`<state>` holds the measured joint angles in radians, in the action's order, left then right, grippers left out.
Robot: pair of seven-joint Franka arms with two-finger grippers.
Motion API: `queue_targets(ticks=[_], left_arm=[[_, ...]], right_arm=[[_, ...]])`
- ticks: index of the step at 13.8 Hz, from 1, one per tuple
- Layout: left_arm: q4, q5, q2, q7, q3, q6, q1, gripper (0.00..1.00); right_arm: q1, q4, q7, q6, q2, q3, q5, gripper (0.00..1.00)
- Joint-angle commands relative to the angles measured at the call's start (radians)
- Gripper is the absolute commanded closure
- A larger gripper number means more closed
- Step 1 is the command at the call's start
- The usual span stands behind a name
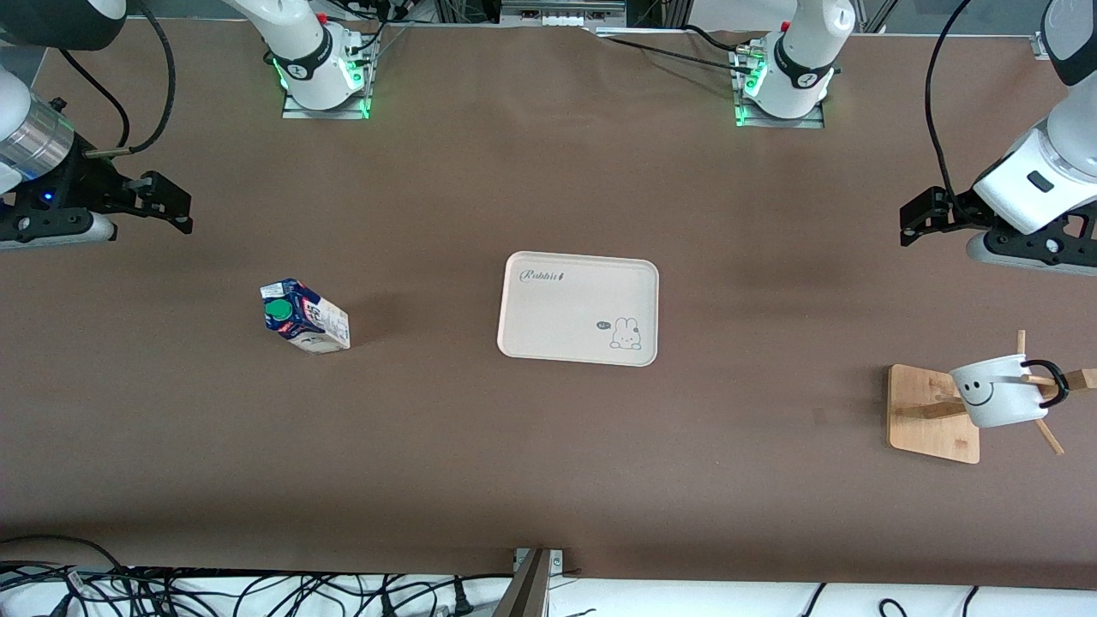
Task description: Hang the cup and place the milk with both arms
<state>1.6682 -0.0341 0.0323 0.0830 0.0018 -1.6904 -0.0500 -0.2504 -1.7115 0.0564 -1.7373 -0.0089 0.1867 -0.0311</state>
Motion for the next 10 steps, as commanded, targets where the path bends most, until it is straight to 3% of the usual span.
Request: queue_targets(ticks=[1,10], left_arm=[[0.007,0.014,-0.009,0.003,0.012,-0.009,-0.01,0.0],[-0.014,0.014,-0.005,-0.006,0.009,0.001,-0.005,0.0]], right_arm=[[0.0,0.015,-0.004,0.004,0.003,-0.003,-0.012,0.0],[0.002,0.015,-0.004,0.009,0.003,0.0,-0.012,0.0]])
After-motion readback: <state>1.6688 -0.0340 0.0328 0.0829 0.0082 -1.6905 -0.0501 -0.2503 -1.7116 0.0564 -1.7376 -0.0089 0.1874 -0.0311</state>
